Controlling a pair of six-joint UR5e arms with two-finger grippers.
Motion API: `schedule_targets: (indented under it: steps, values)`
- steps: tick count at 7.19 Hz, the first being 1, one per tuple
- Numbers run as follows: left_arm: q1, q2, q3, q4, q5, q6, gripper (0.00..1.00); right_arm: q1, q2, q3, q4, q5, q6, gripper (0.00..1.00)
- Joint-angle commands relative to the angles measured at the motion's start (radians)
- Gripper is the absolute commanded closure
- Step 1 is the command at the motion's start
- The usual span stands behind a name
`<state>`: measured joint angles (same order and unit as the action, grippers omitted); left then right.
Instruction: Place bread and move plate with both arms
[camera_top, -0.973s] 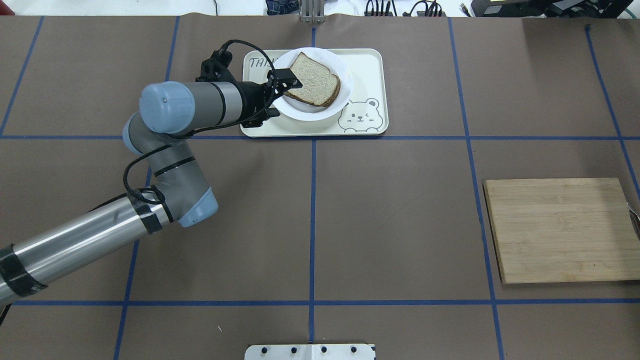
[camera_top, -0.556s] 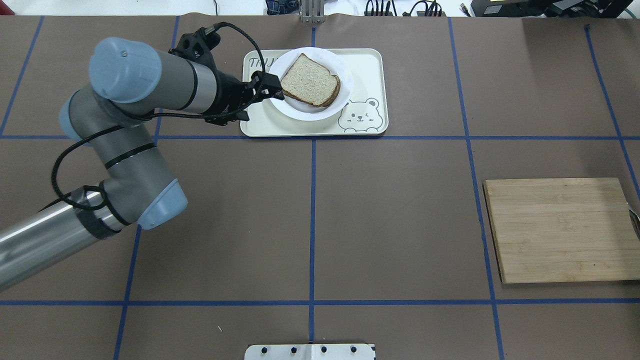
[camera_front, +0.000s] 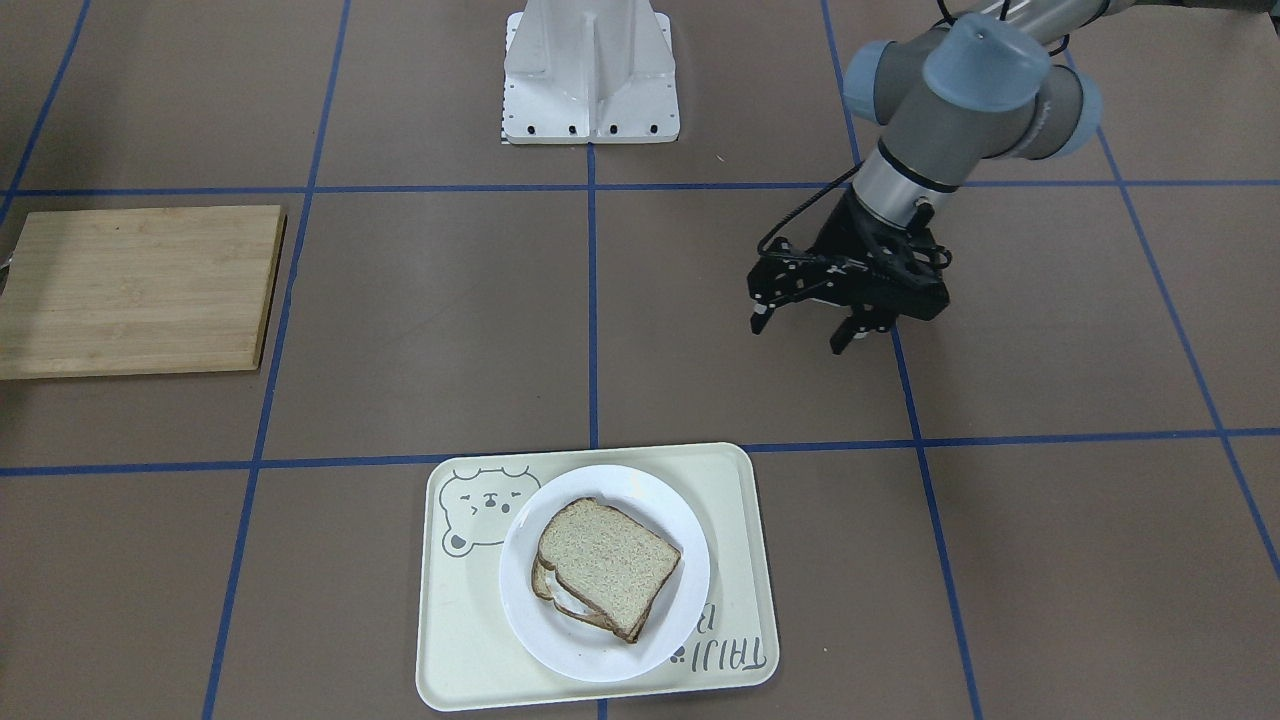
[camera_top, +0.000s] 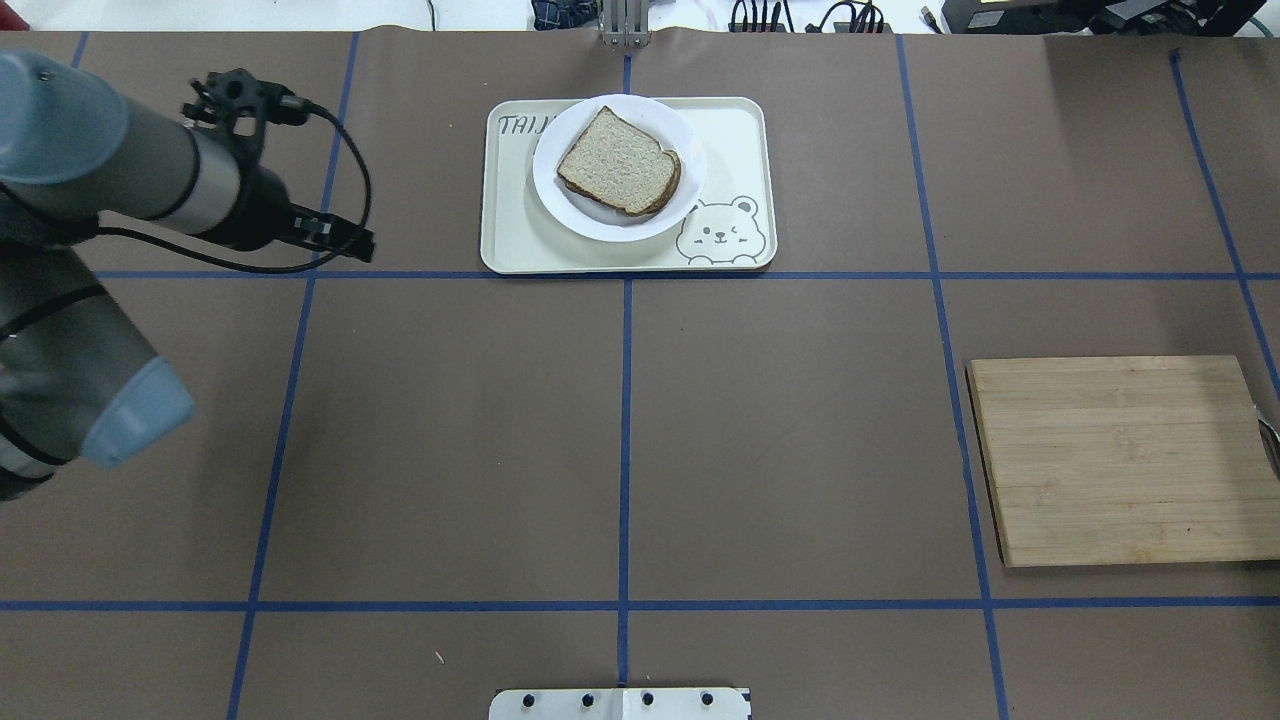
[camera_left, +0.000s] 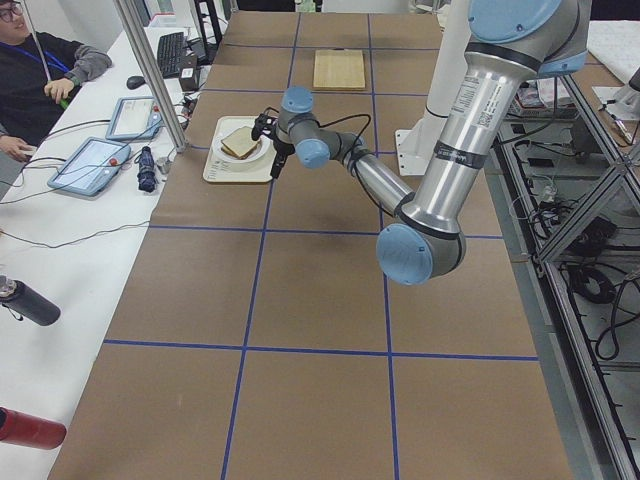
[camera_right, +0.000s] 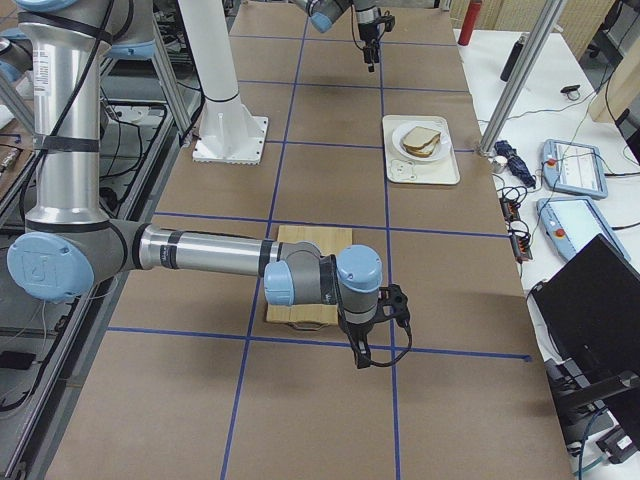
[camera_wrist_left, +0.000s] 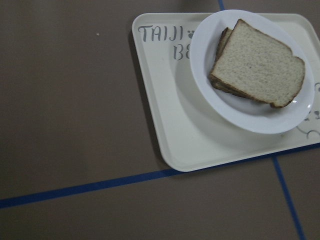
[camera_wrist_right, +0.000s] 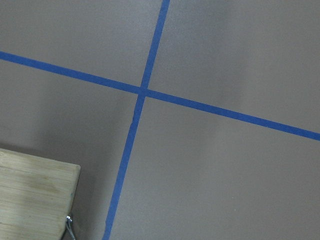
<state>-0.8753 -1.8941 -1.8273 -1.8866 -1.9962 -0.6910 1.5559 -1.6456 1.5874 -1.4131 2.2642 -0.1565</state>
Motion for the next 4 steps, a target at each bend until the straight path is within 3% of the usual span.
schedule_targets:
  steps: [1, 3, 4]
  values:
    - [-0.164, 0.131, -0.01, 0.146, -0.006, 0.454, 0.01, 0.001, 0.003, 0.0, -0.001, 0.003, 0.0, 0.0]
    - [-0.41, 0.136, 0.012, 0.417, -0.172, 0.746, 0.01, 0.001, 0.016, 0.002, -0.029, -0.003, 0.0, 0.0]
    - [-0.51, 0.195, 0.048, 0.449, -0.232, 0.903, 0.01, 0.0, 0.018, 0.0, -0.029, -0.005, 0.0, 0.0]
